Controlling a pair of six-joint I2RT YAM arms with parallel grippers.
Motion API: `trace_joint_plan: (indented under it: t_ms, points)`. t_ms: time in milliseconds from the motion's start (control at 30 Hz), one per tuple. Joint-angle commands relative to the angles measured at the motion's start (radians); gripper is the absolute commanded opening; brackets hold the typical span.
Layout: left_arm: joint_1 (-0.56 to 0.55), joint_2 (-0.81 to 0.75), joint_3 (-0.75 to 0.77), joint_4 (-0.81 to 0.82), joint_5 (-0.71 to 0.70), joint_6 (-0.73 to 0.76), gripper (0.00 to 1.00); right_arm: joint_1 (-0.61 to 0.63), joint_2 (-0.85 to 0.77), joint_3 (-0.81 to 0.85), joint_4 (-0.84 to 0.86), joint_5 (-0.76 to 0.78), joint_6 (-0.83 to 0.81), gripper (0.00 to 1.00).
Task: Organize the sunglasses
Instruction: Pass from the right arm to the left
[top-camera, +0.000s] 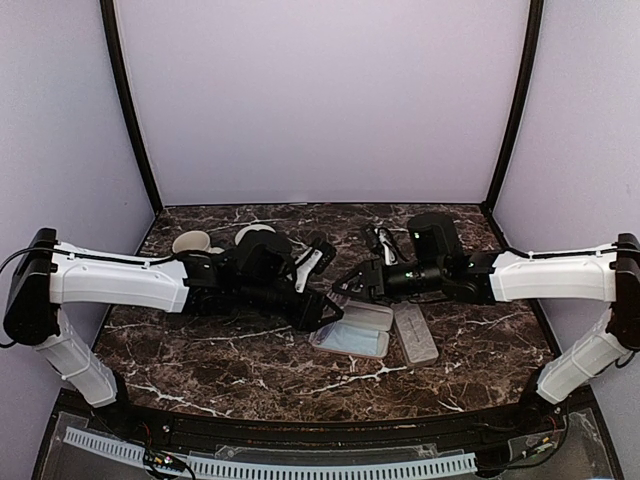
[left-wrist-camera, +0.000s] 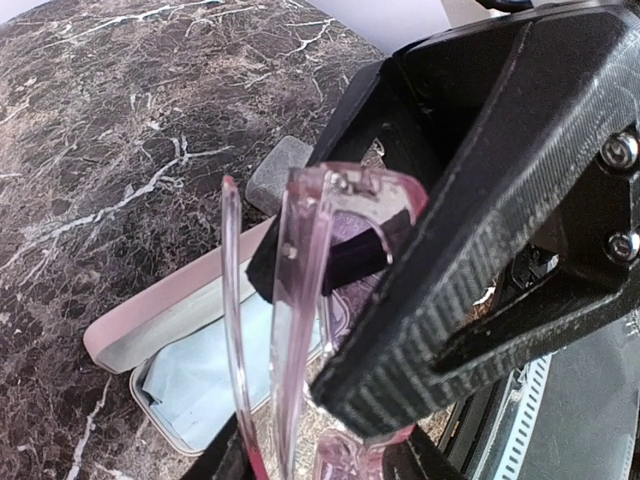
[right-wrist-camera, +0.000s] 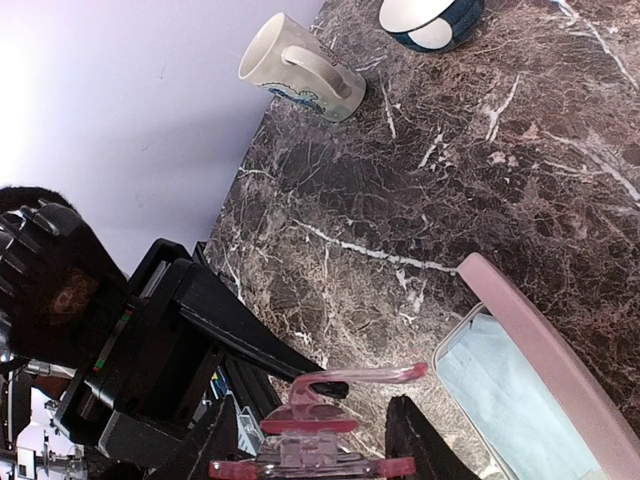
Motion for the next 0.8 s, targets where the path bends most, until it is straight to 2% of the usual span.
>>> trace_joint_plan:
  t_ms: [0,133,400,633,767]
  points:
    - [-0.007,-0.003,0.034,-0.037,-0.018,0.02,0.41,-0.008,-0.003,-0.006,0.03,0.013,0.006,0.25]
    - [-0.009,-0.002,0.044,-0.057,-0.038,0.027,0.36,-0.008,-0.005,-0.006,0.027,0.016,0.008,0.27]
    - [-0.009,0.001,0.051,-0.07,-0.064,0.038,0.3,-0.008,-0.001,-0.009,0.028,0.018,0.014,0.37]
    - [-0.007,0.004,0.048,-0.097,-0.072,0.054,0.3,-0.012,-0.016,-0.021,0.008,0.039,0.01,0.6]
    - [-0.007,0.006,0.047,-0.111,-0.071,0.069,0.3,-0.019,-0.03,-0.027,-0.009,0.038,0.008,0.68]
